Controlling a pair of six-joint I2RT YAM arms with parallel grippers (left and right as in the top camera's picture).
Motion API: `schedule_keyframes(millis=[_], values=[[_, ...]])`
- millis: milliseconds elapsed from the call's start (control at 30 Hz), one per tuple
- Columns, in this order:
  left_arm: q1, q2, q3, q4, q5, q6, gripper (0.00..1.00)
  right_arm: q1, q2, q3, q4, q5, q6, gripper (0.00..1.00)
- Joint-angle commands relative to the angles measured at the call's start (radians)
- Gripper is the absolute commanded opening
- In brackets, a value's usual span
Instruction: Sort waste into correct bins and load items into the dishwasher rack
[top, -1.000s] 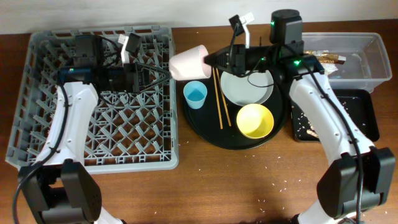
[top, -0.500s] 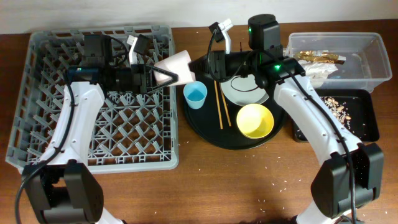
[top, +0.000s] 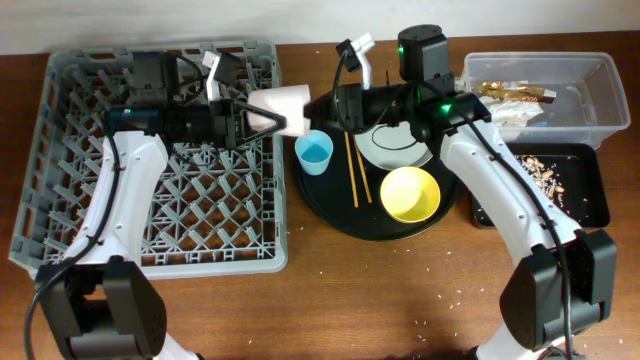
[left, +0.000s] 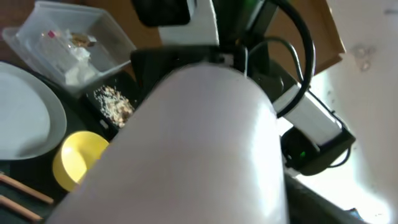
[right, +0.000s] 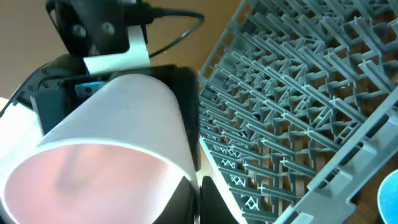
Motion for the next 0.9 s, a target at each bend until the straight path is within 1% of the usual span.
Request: schedule_keyframes(millis=[0,267,333,367,400,467,500,533,567,600,633,667,700,733,767,833,867], values=[[0.0,0.006,0.012,0.036,0.031,-0.027,0.86,0.019,0.01,0.002,-0.008,0.015,-0.025,0.04],[0.01,0.006,0.012,0.035,0.031,-0.027,0.85,0.028,0.01,0.002,-0.026,0.015,-0.04,0.04],[0.024,0.006,0.012,0.035,0.031,-0.042,0.78,0.01,0.01,0.002,-0.032,0.012,-0.04,0.04],[0.029,0.006,0.012,0.035,0.031,-0.042,0.72,0.004,0.01,0.002,-0.033,0.008,-0.04,0.04],[0.029,0.006,0.012,0.035,0.031,-0.042,0.68,0.003,0.01,0.002,-0.033,0.004,-0.042,0.04],[0.029,0.006,0.012,0.036,0.031,-0.042,0.64,0.005,0.01,0.002,-0.034,0.0,-0.048,0.04],[0.029,0.006,0.012,0.035,0.031,-0.042,0.62,0.005,0.01,0.002,-0.033,0.001,-0.049,0.13],[0.032,0.006,0.012,0.046,0.031,-0.042,0.61,0.005,0.01,0.002,-0.033,0.0,-0.066,0.4],[0.042,0.006,0.012,0.066,0.031,-0.043,0.57,0.005,0.01,0.002,-0.033,0.0,-0.067,0.47],[0.06,0.006,0.012,0.087,0.031,-0.049,0.56,0.004,0.01,0.002,-0.033,0.001,-0.067,0.57],[0.084,0.006,0.013,0.113,0.028,-0.069,0.56,0.003,0.01,0.002,-0.033,0.001,-0.067,0.63],[0.124,0.006,0.013,0.15,0.001,-0.119,0.55,0.003,0.01,0.002,-0.034,0.001,-0.085,0.71],[0.153,0.005,0.013,0.174,-0.037,-0.165,0.55,0.003,0.01,0.002,-0.039,0.008,-0.093,0.76],[0.174,0.003,0.013,0.187,-0.093,-0.208,0.55,0.001,0.01,0.002,-0.046,0.019,-0.096,0.81],[0.188,-0.004,0.018,0.185,-0.177,-0.232,0.55,-0.003,0.01,0.002,-0.055,0.021,-0.117,0.89],[0.19,-0.021,0.04,0.175,-0.281,-0.258,0.55,-0.021,0.01,0.002,-0.106,0.061,-0.137,0.98],[0.184,-0.034,0.067,0.13,-0.367,-0.257,0.55,-0.032,0.01,0.002,-0.143,0.081,-0.162,0.98]])
